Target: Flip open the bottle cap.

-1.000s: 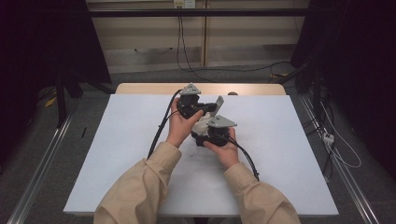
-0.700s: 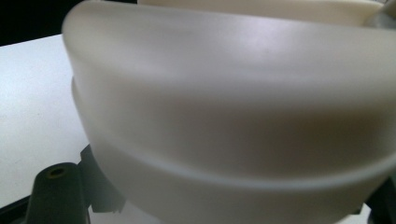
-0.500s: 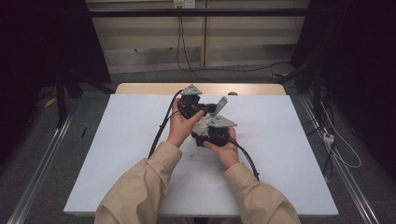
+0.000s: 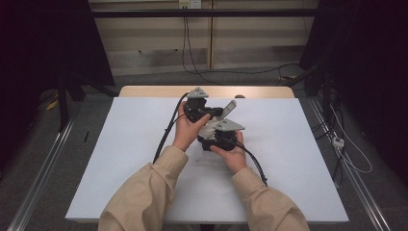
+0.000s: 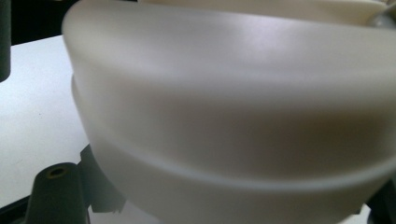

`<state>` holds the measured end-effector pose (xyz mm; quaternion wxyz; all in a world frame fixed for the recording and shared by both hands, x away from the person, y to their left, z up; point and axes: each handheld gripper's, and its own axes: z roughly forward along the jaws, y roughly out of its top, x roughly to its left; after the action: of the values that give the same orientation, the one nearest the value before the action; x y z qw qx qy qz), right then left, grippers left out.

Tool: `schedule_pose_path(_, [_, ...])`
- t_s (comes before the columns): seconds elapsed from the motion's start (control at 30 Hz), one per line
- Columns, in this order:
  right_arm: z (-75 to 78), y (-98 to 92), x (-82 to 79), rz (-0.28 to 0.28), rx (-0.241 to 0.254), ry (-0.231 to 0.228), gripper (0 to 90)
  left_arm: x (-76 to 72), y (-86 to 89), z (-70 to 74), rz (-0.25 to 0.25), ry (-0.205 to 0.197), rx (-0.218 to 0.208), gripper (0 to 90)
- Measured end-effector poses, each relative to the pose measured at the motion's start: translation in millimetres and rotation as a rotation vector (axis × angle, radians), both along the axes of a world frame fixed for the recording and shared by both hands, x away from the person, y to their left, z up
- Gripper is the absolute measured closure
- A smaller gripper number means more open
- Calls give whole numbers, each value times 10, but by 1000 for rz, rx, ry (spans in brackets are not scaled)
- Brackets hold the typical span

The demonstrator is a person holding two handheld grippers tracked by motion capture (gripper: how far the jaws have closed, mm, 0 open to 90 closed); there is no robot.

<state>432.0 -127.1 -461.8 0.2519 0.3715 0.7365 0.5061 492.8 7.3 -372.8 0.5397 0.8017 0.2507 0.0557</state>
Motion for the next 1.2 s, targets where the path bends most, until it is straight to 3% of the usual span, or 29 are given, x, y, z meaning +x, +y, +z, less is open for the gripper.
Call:
schedule_pose_path(0.7, [1, 14, -4, 6, -19, -9, 183, 12, -46, -45, -19, 7, 16, 883])
schedule_pose_path(0.83, [0, 10, -2, 2, -12, -4, 172, 10, 2, -2, -5, 6, 0, 810])
schedule_pose_path(1.0, [1, -21, 9, -19, 9, 9, 97, -12, 95, 64, 29, 2, -11, 683])
schedule_pose_path(1.2, [21, -74, -29, -13, 6, 61, 44, -97, 270, 122, 41, 2, -20, 520])
